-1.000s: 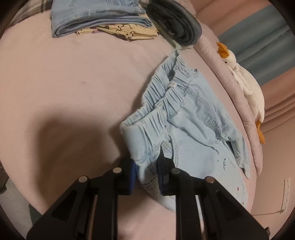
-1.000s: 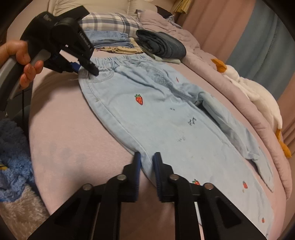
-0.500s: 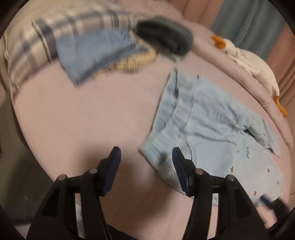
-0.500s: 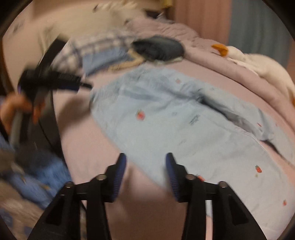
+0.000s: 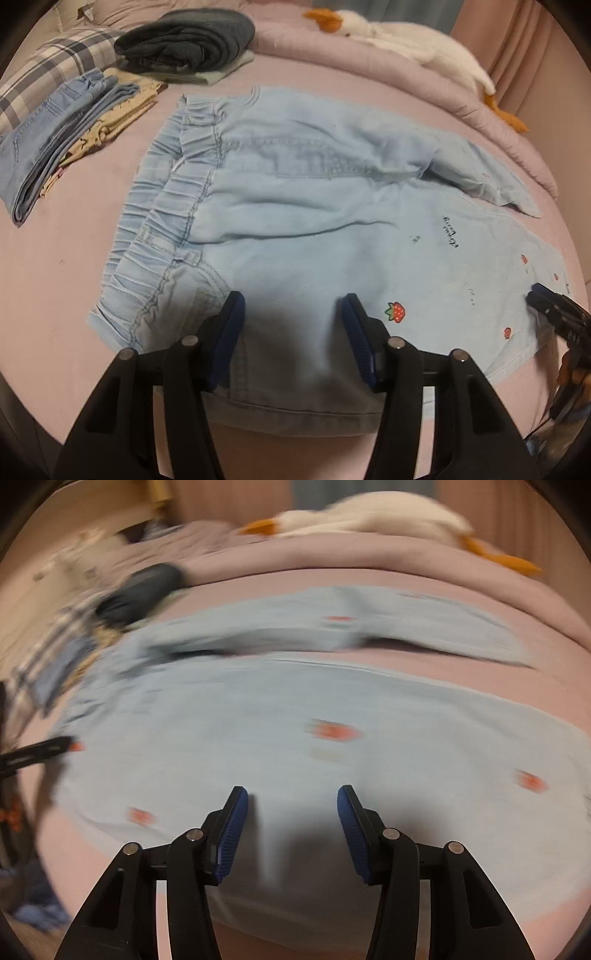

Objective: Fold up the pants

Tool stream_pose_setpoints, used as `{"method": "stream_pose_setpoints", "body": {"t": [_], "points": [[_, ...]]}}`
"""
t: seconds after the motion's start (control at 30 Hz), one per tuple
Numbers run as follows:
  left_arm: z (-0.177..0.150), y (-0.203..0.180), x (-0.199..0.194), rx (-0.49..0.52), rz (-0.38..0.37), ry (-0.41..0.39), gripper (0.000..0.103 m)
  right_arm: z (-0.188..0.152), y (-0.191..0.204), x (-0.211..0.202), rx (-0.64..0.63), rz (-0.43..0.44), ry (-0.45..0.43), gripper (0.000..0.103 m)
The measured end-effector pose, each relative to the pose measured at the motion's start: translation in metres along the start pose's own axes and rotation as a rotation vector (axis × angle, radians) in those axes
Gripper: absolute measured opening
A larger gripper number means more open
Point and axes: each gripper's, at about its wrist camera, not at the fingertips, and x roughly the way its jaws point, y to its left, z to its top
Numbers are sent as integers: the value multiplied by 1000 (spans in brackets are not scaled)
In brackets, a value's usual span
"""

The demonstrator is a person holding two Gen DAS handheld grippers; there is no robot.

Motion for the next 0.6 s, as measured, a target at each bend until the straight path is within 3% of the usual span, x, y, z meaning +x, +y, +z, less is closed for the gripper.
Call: {"method": "stream_pose_setpoints", "body": {"t": [0.1, 0.17, 0.23, 0.37, 0.43, 0.6], "points": [[-1, 8, 0, 9, 60, 11, 55, -11, -55, -16, 94, -90, -10, 50], [-1, 21, -1, -35, -3, 5, 55, -15, -84, -26, 147, -181, -6, 50], [1, 25, -3, -47, -16, 9, 55, -16, -106, -34, 191, -266, 0, 50], [11, 21, -13, -45, 30, -21, 59, -3, -129, -37, 259, -465, 52, 51], [23, 27, -16, -61, 10, -52, 67, 12, -115, -38, 216, -453, 26, 51], [52, 43, -11, -83, 43, -81, 72, 60, -45, -11, 51, -172, -26, 51]]}}
